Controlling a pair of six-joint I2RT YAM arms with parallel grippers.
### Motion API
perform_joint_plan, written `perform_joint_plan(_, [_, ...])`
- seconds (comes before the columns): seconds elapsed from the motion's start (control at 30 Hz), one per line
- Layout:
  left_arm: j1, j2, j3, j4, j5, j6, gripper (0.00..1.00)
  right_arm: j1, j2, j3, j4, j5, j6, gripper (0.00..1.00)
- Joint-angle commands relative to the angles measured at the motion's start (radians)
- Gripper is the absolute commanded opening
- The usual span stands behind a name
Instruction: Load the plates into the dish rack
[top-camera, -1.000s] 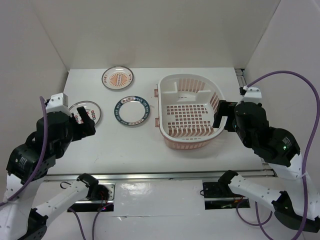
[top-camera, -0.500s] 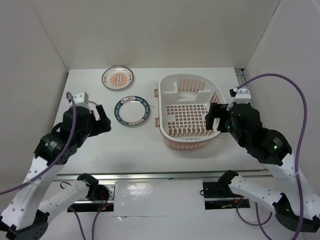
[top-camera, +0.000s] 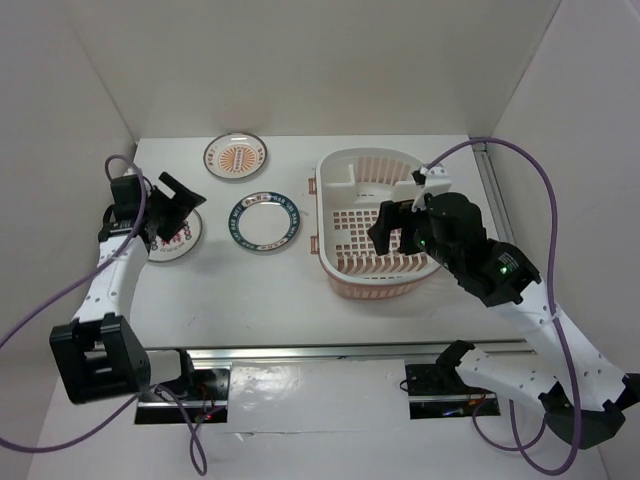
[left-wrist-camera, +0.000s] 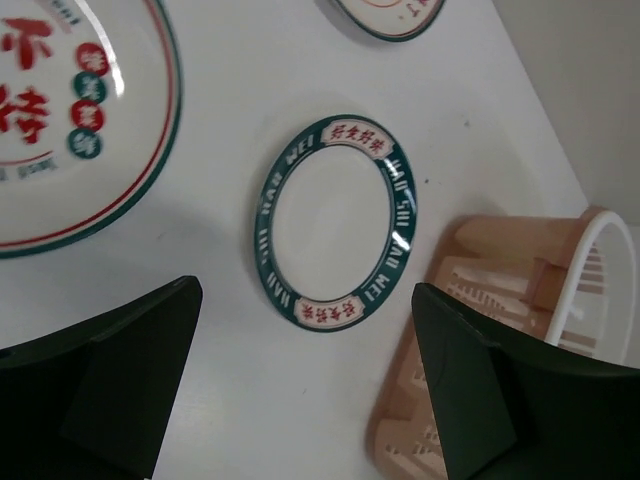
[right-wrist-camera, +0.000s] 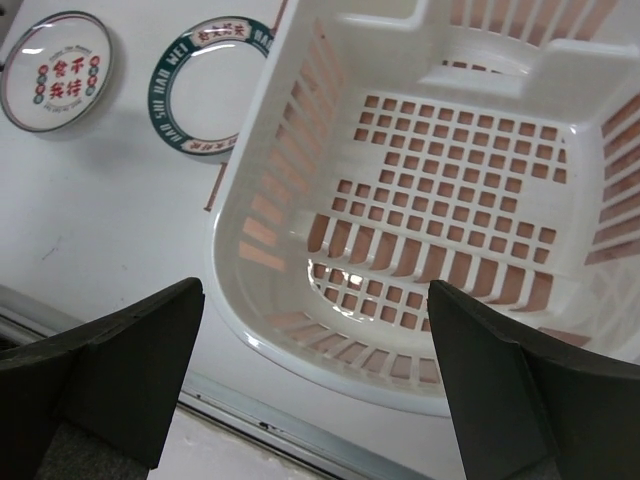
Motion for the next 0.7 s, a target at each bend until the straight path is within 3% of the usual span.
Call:
perform_joint_plan(0.0, [0.002, 0.101, 0.066, 0.276, 0.156, -0.049, 1.00, 0.000, -0.006, -0.023, 0.115, -0.073, -0.023, 1.00])
perform_joint_plan(0.17, [0.002, 0.374, 0.236, 0.368, 0.183, -0.010, 1.00, 0.009, -0.006, -0.092, 0.185, -0.158, -0.023, 1.00])
perform_joint_plan(0.3, [0.002, 0.620, 0.472, 0.322, 0.180, 0.020, 1.00, 0.009, -0.006, -0.123, 0.220, -0.189, -0.023, 1.00])
perform_joint_plan(0.43, [0.002, 0.816, 0.598, 0.310, 0.180, 0.020, 1.00, 0.018, -0.006, -0.135, 0.242, -0.189, -0.023, 1.00])
perform_joint_plan(0.67, [0.011, 1.002, 0.692, 0.325, 0.150, -0.007, 1.00, 0.037, 0.014, -0.117, 0.242, -0.189, -0.023, 1.00])
